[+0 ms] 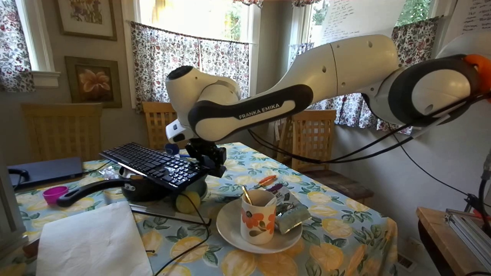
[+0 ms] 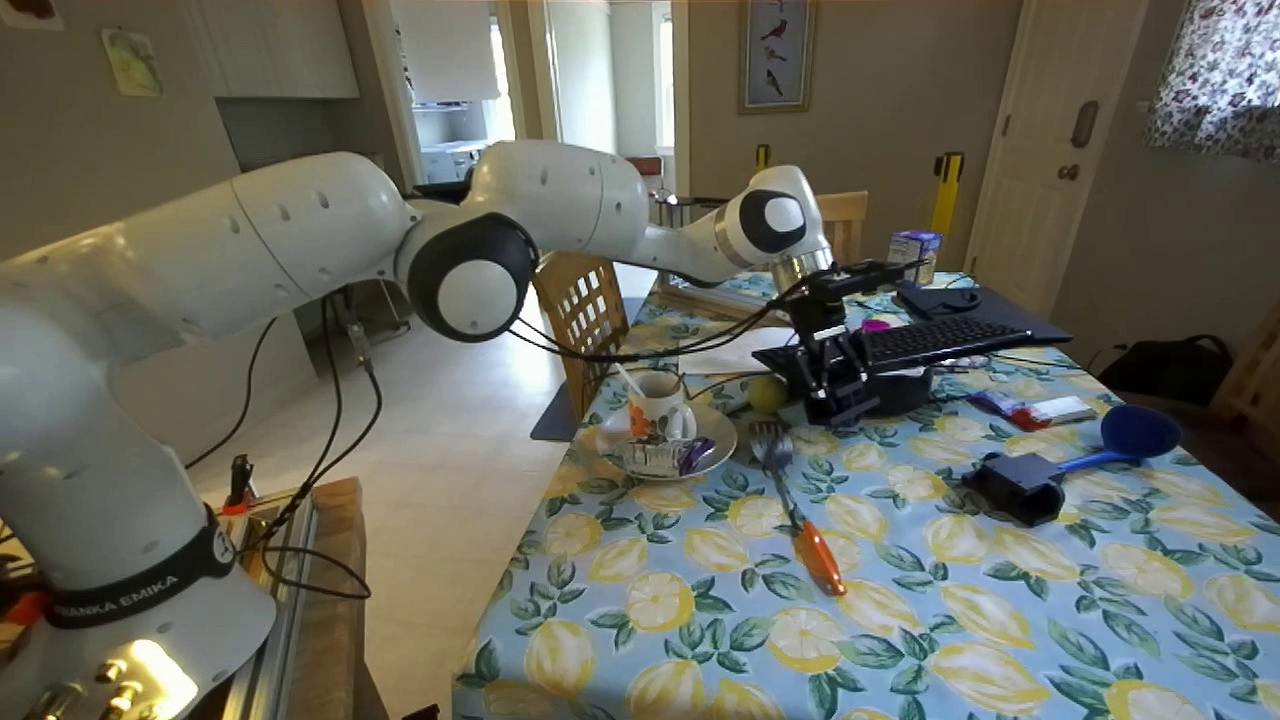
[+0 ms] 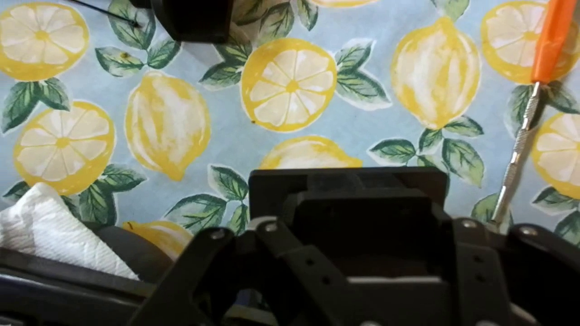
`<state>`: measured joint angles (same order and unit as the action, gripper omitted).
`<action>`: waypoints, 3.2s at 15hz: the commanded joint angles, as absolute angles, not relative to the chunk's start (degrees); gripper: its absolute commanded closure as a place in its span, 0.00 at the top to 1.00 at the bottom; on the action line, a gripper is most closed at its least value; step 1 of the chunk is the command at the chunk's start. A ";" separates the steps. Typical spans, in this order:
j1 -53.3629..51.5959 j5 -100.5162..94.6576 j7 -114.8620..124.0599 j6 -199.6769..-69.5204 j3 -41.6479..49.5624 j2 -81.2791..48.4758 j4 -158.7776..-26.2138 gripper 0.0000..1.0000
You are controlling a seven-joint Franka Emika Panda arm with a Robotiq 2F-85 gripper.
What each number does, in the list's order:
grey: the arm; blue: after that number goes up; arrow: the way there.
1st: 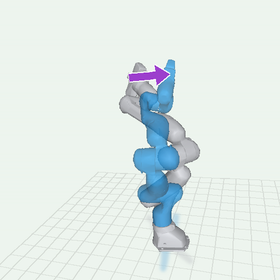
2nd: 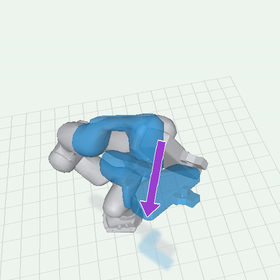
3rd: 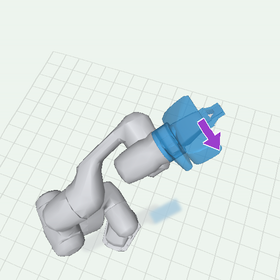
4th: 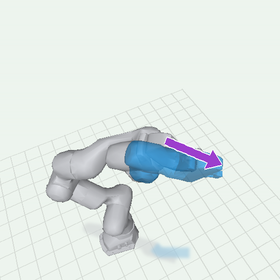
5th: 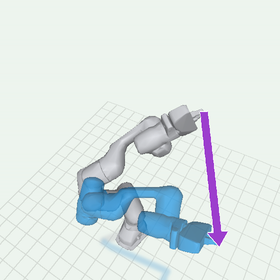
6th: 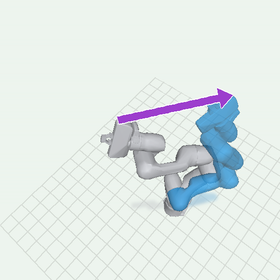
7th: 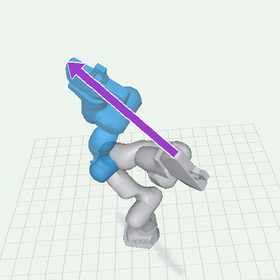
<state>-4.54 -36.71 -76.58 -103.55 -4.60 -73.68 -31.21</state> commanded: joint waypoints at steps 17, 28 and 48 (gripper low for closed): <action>-5.84 -40.02 -65.50 -103.77 2.21 -72.94 -31.98 0.34; -10.78 -43.18 -53.41 -107.06 4.54 -67.06 -45.82 0.34; -9.15 -62.24 -58.54 -138.75 4.13 -42.92 -92.75 0.34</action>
<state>-9.89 -55.34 -57.18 -134.78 4.25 -48.97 -81.73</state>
